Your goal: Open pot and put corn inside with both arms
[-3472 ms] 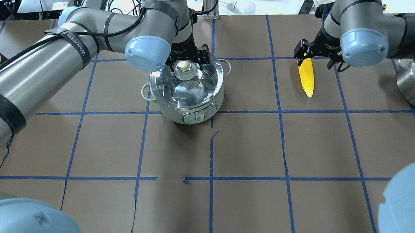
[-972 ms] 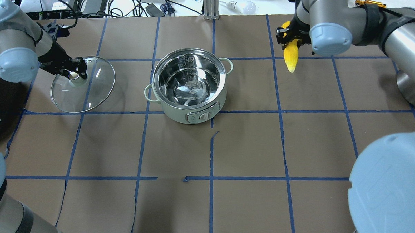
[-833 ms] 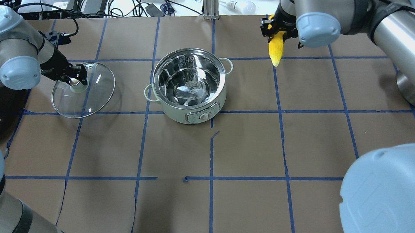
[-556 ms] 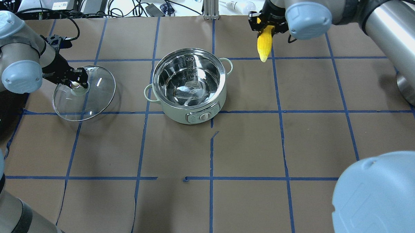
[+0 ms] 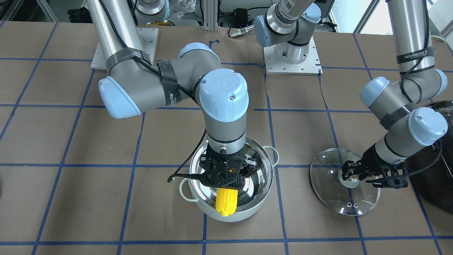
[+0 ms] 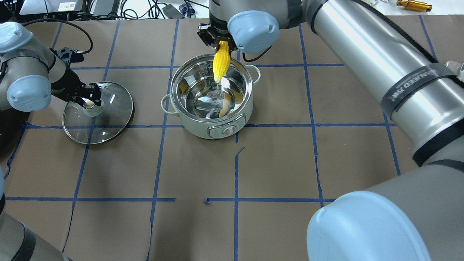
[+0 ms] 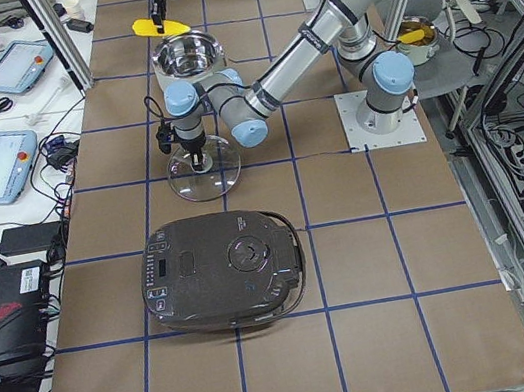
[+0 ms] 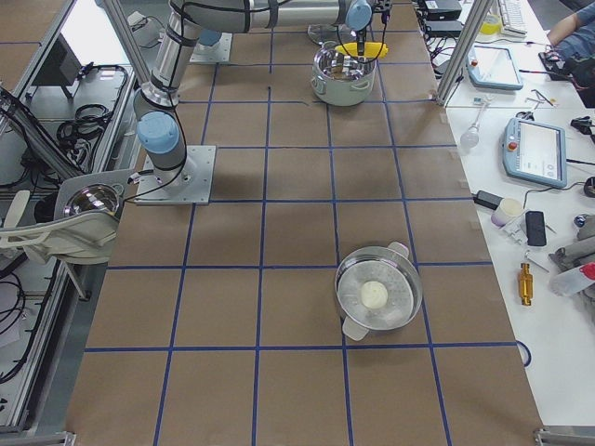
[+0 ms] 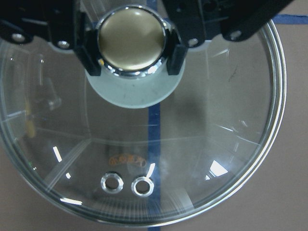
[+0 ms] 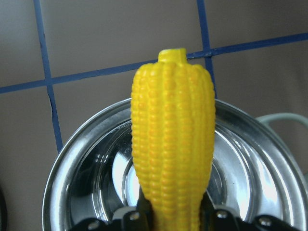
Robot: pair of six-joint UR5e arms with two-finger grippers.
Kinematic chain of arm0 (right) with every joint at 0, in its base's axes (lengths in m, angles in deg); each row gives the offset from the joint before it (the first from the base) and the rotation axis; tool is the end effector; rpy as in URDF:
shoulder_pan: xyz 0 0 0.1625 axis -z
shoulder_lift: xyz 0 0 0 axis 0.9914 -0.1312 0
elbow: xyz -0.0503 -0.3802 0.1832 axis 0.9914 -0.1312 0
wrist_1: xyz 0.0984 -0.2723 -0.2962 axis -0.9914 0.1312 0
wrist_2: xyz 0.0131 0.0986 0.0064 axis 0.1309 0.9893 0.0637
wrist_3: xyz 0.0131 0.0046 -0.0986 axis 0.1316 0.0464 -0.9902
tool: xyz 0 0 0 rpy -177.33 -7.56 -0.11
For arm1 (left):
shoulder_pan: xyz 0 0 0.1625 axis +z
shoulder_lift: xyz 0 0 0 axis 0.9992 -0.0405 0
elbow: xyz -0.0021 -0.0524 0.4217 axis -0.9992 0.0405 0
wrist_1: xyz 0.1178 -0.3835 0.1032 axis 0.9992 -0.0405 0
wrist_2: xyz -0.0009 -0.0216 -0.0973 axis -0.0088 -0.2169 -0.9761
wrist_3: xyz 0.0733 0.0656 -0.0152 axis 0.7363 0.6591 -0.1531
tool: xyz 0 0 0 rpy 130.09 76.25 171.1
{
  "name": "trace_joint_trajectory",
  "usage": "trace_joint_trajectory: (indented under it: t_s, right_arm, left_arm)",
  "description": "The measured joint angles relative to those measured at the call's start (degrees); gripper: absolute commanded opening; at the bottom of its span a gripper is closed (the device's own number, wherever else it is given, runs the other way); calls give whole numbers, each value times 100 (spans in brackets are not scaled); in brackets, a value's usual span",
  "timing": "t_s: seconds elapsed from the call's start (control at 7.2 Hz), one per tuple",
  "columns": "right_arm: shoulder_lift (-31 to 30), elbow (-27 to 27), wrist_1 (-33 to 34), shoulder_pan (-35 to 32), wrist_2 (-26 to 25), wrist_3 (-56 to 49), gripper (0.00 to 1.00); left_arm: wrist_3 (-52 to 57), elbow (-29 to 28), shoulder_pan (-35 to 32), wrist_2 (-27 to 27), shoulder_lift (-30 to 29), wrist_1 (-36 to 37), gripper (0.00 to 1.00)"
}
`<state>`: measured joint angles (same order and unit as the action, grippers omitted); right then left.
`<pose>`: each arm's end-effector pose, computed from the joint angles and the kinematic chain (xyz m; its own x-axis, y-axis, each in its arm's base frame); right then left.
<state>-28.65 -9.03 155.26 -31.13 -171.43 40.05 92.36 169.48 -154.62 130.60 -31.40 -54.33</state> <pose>0.4237 -0.6308 0.3476 -0.9843 0.1406 -0.1069 0.1534 0.9804 -0.1234 0.1038 -0.6027 0.2232 -0.9984 -0.0166 0.0539 -0.0201 0.9977 -0.0641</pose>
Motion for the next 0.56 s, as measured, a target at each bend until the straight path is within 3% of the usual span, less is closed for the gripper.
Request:
trace_joint_trajectory:
  t_s: [0.14, 0.28, 0.56]
  right_arm:
    - [60, 46, -10, -84, -3, 62, 11]
    - [62, 170, -15, -143, -7, 90, 45]
    - [-23, 424, 11, -176, -10, 87, 100]
  left_arm:
    - [-6, -15, -31, 4, 81, -21, 100]
    - [-79, -61, -89, 6, 195, -74, 100]
    - [-344, -296, -231, -16, 514, -552, 100]
